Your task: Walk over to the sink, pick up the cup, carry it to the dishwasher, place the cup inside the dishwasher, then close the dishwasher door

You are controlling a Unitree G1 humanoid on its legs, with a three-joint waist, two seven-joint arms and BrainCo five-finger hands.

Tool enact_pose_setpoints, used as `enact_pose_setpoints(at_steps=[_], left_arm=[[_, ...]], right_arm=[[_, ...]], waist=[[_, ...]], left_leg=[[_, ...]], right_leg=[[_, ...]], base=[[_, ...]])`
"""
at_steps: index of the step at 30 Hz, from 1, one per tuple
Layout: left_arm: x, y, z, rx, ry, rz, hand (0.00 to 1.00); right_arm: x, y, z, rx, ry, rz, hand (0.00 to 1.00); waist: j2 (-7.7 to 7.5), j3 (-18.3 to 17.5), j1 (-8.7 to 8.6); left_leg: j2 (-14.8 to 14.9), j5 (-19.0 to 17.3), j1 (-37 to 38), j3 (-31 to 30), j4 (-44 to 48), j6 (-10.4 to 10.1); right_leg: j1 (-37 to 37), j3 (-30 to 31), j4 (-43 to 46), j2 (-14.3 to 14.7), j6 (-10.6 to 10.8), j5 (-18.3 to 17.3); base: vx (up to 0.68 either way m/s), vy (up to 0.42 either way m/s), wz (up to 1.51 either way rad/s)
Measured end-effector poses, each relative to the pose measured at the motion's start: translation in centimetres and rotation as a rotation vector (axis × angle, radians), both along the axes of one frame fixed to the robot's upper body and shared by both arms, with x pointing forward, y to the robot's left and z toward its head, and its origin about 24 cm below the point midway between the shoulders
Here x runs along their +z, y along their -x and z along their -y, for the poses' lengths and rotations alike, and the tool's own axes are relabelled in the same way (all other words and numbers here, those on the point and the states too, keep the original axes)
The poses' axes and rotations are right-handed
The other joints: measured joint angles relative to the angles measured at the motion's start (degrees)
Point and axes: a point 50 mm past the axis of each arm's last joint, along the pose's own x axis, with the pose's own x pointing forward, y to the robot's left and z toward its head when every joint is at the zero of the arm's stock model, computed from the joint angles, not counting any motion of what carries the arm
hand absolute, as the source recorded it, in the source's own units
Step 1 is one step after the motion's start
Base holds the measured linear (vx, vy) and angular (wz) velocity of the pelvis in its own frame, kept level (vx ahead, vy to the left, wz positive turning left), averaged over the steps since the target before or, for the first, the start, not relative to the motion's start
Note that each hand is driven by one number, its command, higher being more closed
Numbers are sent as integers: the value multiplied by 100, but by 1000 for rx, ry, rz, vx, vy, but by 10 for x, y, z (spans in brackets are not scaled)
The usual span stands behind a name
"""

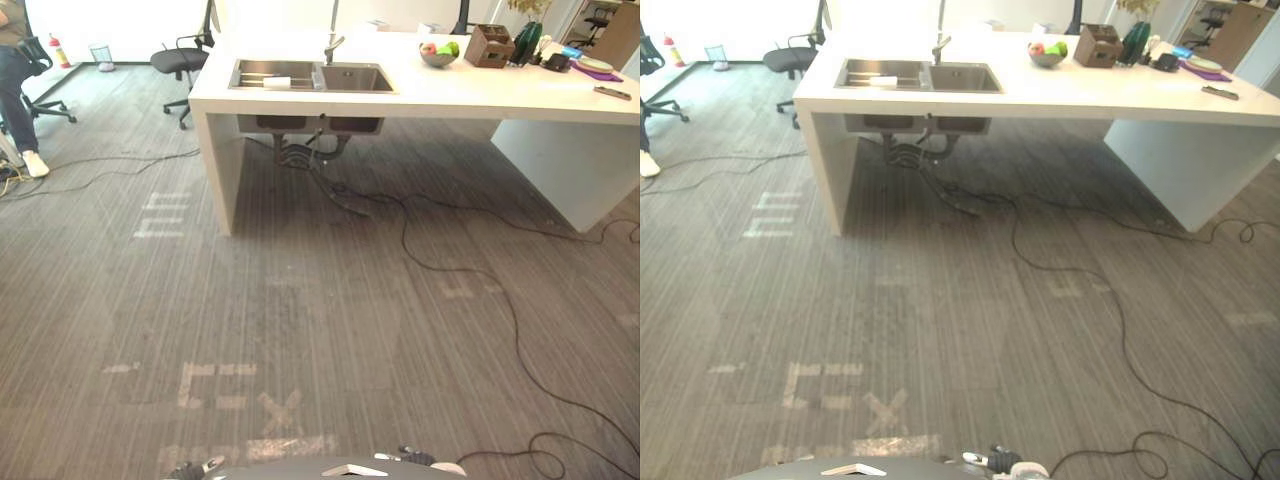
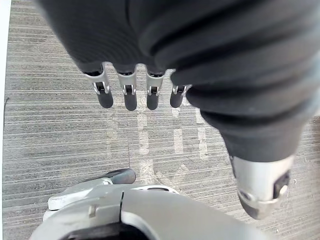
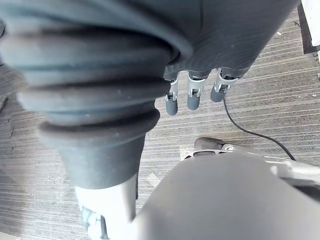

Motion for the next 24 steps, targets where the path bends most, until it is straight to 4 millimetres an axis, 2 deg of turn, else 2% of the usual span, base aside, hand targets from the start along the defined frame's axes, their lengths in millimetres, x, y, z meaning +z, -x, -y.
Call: enact_pose_setpoints(at_steps=[5, 7, 9, 10, 11, 12, 13, 14, 15, 17, 19, 20, 21, 23, 24], left_arm=[[0, 4, -1, 51, 11, 6, 0], [0, 4, 0, 51, 12, 14, 0], [0, 6, -1, 51, 9, 18, 0], [0, 5, -2, 53, 4, 26, 0], [0, 5, -2, 55, 3, 30, 0], [1, 5, -5, 74, -4, 39, 0], [2, 5, -9, 92, -20, 41, 0], [2, 6, -11, 96, -25, 40, 0], [2, 10, -13, 118, -26, 32, 0], [2, 13, -14, 190, -7, 25, 0], [1, 16, -11, 270, 33, 17, 0], [0, 16, -8, 285, 50, 17, 0], [0, 15, -6, 264, 54, 14, 0], [0, 11, -7, 256, 50, 21, 0], [0, 11, -6, 279, 53, 23, 0]], right_arm=[[0, 1, 0, 2, 1, -4, 0], [0, 1, 1, -26, -1, -3, 0], [0, 1, 1, -40, -3, 2, 0], [0, 2, 0, -43, 0, 2, 0], [0, 2, 1, -44, 4, 3, 0], [1, -3, 3, -44, 9, 15, 0], [1, -3, 1, -44, 4, 15, 0], [0, -2, -4, -56, -11, 12, 0], [-1, 0, -6, -80, -25, 11, 0], [-1, 0, -7, -131, -50, 15, 0], [-1, 2, -3, -231, -79, 18, 0], [-1, 4, 0, -289, -90, 24, 0], [-1, 6, 2, -321, -93, 28, 0], [-1, 9, 2, -349, -104, 35, 0], [-1, 13, 2, -354, -110, 33, 0]], waist=[[-5, -2, -6], [0, 6, -16], [-32, 19, -41], [-98, 38, -5], [-77, 58, 16], [-54, 127, 36], [-214, 218, 49], [-200, 221, 59], [-251, 244, 57], [-270, 270, 47], [-178, 348, 38], [-59, 433, 16], [6, 486, -33], [-11, 497, -20], [-13, 501, -24]], left_leg=[[-32, 27, 8, -112, 1, 42], [-62, 29, 6, -218, 3, 74], [-107, -16, 26, -364, 6, 95], [-195, -66, 56, -452, 8, 207], [-208, -72, 59, -477, 21, 246], [-227, -218, 3, -509, 288, 304], [-243, -439, -31, -606, 626, 322], [-234, -518, -2, -675, 753, 358], [-179, -606, 12, -765, 891, 360], [-84, -692, 23, -874, 945, 302], [105, -850, 38, -995, 1069, 191], [320, -1002, 44, -1044, 1185, 94], [502, -1186, 55, -1111, 1277, -33], [671, -1507, 100, -1131, 1447, -226], [759, -1803, 208, -1150, 1641, -364]], right_leg=[[38, -100, 33, -34, -4, 3], [-3, -216, 285, -103, 26, -157], [-292, -317, 1135, -273, 111, -598], [-639, -302, 2045, -503, 260, -952], [-800, -294, 2445, -582, 319, -1022], [-1259, -268, 3851, -823, 123, -1189], [-1640, -192, 5057, -982, -72, -1091], [-1712, -134, 5402, -990, -68, -1198], [-1779, -147, 5530, -977, -12, -1472], [-1813, -214, 4883, -914, -27, -1719], [-1890, -190, 3907, -743, 0, -1709], [-1991, -116, 3286, -571, 54, -1503], [-2117, 40, 2621, -461, 146, -1117], [-2319, 309, 1960, -503, 287, -678], [-2380, 370, 2026, -605, 274, -607]], base=[[2, 0, 10], [15, 12, 33], [16, 39, 36], [26, 53, 30], [18, 46, 36], [34, -7, 33], [54, -36, 33], [100, -67, 33], [100, -55, 30], [158, -98, 34], [221, -149, 24], [253, -188, 19], [318, -258, 18], [376, -341, 13], [350, -322, 14]])
